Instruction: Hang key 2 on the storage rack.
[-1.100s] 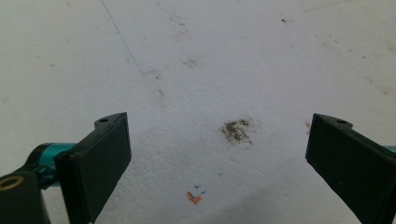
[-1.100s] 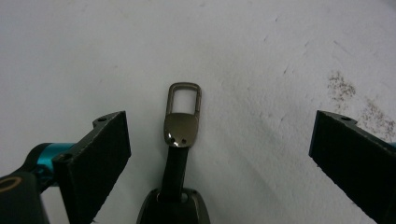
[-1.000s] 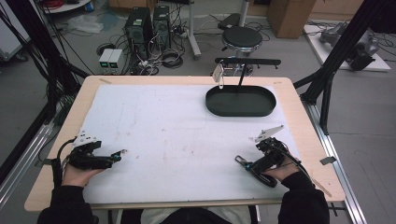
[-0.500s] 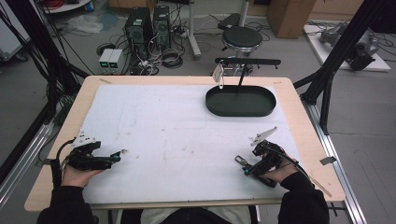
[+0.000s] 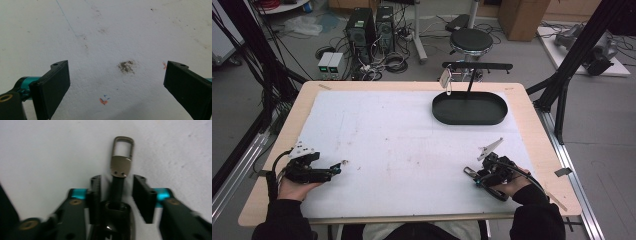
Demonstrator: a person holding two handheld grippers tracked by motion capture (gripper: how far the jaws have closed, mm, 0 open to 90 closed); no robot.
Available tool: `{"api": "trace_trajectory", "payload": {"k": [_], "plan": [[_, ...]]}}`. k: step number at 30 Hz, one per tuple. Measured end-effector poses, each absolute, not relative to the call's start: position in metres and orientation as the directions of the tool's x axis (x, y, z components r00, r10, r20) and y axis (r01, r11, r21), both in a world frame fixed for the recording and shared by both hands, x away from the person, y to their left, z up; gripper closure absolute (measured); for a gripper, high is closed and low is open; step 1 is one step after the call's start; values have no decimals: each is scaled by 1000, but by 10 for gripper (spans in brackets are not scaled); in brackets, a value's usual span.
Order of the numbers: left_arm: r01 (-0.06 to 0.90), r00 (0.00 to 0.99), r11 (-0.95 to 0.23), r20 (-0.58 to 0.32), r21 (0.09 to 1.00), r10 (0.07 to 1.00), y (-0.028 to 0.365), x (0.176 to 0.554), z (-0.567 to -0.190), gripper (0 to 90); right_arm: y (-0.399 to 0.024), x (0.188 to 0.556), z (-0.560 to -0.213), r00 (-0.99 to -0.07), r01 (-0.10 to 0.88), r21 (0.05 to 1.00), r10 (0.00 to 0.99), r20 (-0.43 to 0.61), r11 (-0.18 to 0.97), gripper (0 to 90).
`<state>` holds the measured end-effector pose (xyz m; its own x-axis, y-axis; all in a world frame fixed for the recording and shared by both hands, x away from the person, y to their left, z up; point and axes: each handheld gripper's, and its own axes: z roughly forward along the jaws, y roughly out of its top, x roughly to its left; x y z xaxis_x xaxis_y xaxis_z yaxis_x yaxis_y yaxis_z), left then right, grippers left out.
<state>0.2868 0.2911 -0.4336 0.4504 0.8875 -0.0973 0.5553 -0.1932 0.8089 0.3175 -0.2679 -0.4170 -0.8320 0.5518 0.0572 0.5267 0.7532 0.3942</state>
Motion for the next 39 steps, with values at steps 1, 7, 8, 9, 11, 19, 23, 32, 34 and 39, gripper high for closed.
{"api": "trace_trajectory", "payload": {"k": [1,7,8,9,11,19,23,32,34,39], "plan": [[556,451,-196,-96,808,887,291,287,-434,72,-266,317,-417,-832,525,387,553,46,758,711],[553,452,-196,-94,810,887,291,287,-433,72,-271,320,-417,-798,582,400,591,116,708,841],[553,452,-196,-94,810,887,292,287,-434,72,-271,320,-417,-801,579,404,588,117,708,846],[553,452,-196,-94,810,887,291,287,-433,72,-272,319,-416,-801,578,404,587,117,709,853],[554,451,-196,-94,809,887,291,287,-434,72,-272,319,-415,-807,570,417,578,122,708,862],[549,448,-182,-104,816,888,293,287,-433,72,-280,320,-413,-815,546,537,555,164,643,870],[551,453,-188,-103,813,885,292,287,-434,72,-286,323,-413,-809,548,595,554,197,589,870],[542,472,-202,-97,815,876,291,287,-434,72,-292,326,-409,-756,570,702,607,244,428,871],[542,476,-204,-98,815,874,291,287,-434,72,-292,328,-409,-737,580,719,622,264,382,872],[534,471,-193,-100,823,877,291,282,-434,72,-292,328,-404,-723,564,770,629,285,298,872]]}}
